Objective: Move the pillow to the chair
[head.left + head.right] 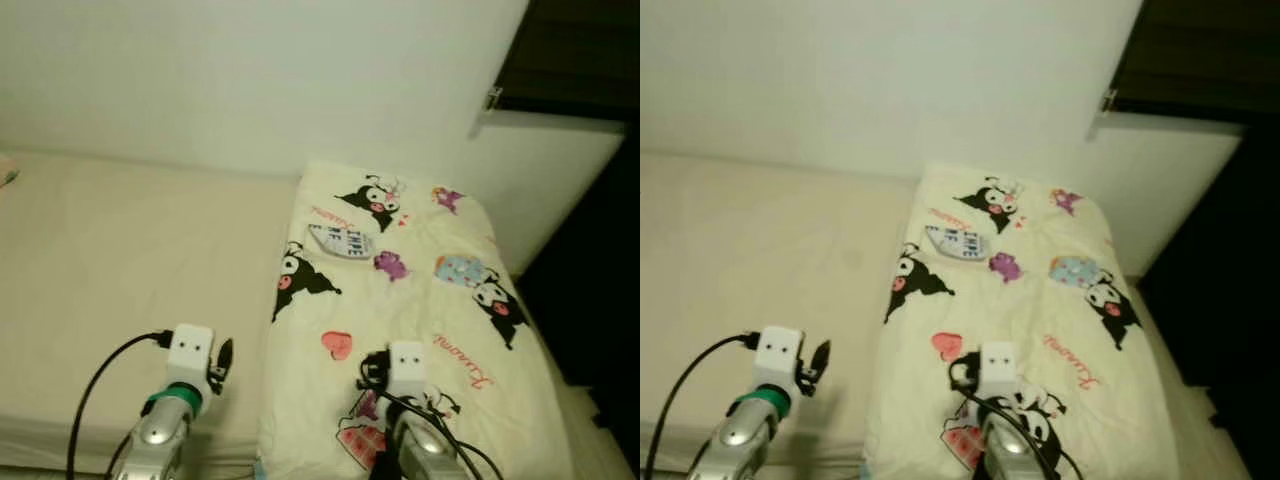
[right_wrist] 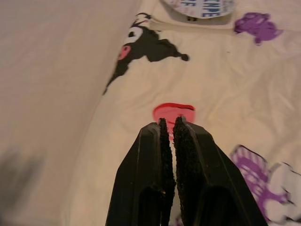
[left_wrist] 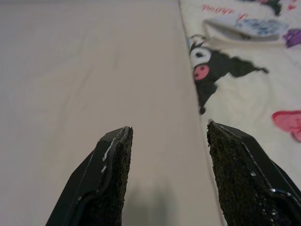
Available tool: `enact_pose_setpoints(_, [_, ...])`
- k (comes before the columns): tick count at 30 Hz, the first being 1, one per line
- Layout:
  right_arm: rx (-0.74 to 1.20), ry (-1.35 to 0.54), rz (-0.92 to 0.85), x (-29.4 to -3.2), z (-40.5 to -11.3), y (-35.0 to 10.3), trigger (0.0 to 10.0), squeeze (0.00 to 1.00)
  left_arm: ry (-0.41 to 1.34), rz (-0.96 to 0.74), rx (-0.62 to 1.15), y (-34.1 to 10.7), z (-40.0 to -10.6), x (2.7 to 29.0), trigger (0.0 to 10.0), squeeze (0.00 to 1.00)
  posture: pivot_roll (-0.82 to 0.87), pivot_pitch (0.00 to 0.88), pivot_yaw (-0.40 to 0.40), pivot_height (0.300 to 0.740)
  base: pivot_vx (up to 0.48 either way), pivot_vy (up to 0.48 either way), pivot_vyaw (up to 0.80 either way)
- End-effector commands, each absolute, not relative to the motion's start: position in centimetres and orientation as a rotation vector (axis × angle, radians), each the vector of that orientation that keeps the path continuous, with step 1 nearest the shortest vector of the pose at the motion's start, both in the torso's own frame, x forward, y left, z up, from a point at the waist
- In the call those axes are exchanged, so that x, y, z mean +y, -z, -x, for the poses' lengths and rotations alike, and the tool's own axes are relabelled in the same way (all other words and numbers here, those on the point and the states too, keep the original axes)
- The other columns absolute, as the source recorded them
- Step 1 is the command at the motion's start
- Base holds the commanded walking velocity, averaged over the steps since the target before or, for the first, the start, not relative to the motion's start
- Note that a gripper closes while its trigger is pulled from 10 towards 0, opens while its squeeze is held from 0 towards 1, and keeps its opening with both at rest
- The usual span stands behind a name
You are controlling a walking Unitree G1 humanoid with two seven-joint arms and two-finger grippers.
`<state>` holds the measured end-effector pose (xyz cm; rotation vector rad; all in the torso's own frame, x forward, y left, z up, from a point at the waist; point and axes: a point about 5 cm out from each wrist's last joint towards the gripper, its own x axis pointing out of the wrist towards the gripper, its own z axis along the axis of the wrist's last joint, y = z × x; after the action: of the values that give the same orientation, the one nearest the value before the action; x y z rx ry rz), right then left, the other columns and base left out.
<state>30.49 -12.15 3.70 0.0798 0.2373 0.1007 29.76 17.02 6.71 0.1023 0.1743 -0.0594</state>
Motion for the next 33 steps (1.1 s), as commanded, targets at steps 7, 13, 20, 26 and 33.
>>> enact_pose_setpoints(7, [0.281,-0.069,-0.075,-13.00,-29.75,-2.64,10.0,0.00,0.069,-0.109,0.226,-5.61,-29.20,16.83,10.0,0.00,-0.03,0.039,0.027,0.740,0.000,0.000,0.00])
enact_pose_setpoints(13, [0.284,-0.068,-0.074,-13.08,-29.70,-2.58,10.0,0.00,0.070,-0.108,0.231,-5.54,-29.16,16.73,10.0,0.00,-0.03,0.040,0.025,0.740,0.000,0.000,0.00])
enact_pose_setpoints(20, [0.297,-0.060,-0.065,-13.25,-29.59,-2.39,10.0,0.00,0.067,-0.103,0.239,-5.37,-29.05,16.67,10.0,0.00,-0.03,0.042,0.023,0.740,0.000,0.172,0.00])
enact_pose_setpoints(26, [0.304,-0.059,-0.061,-13.38,-29.40,-2.22,10.0,0.00,0.073,-0.103,0.242,-5.23,-28.91,16.47,10.0,0.00,-0.04,0.042,0.018,0.740,0.000,0.321,0.00])
enact_pose_setpoints(33, [0.306,-0.062,-0.056,-13.44,-29.30,-2.11,10.0,0.00,0.072,-0.101,0.246,-5.07,-28.71,16.52,10.0,0.00,-0.04,0.034,0.012,0.740,0.000,0.321,0.00])
